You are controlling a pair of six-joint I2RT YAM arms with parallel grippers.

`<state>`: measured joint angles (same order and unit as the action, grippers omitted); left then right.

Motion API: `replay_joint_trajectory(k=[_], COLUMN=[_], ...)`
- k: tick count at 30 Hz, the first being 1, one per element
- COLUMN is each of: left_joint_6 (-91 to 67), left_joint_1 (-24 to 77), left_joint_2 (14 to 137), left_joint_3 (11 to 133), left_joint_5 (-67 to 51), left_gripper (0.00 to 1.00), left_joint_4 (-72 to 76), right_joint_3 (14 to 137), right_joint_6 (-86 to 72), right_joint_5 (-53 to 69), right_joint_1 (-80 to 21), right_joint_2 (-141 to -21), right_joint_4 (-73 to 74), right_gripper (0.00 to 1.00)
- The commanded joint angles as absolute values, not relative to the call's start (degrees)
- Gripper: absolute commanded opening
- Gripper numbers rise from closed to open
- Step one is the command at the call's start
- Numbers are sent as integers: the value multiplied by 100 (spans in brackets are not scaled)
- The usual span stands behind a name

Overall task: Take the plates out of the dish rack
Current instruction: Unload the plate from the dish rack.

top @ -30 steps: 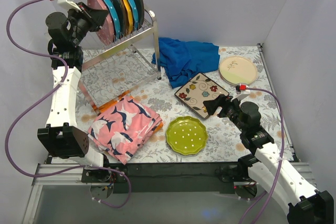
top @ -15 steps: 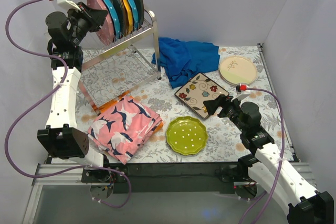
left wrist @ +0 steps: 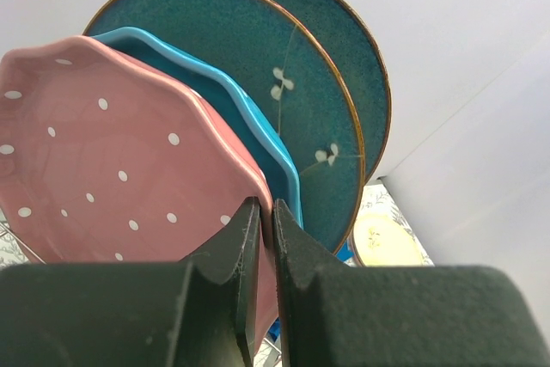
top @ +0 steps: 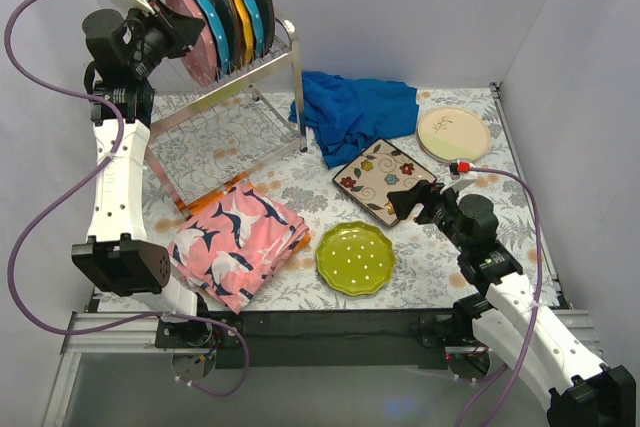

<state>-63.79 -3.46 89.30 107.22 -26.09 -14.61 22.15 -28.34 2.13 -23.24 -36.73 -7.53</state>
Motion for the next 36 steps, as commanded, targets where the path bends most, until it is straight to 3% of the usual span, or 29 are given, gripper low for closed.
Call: replay_joint_trajectory(k=[1, 23, 36], left_joint_6=[-6241, -5721, -5819], left_joint_1=[-220, -176, -176], left_joint_2=[8605, 7735, 7761], left_joint_3=[11259, 10090, 10292], left_joint_5=[-2998, -3138, -3296], left_gripper=[0, 0, 0], left_joint_4=[-466, 492, 492], right_joint_3=[2303, 2347, 2329], right_joint_6=[-2777, -2777, -2742], right_joint_5=[281, 422, 431], right_joint_1=[-2303, -2312, -2312], right_joint_2=[-3639, -3736, -3700], right_joint_4=[-1002, -1019, -1028], right_gripper=[89, 89, 89])
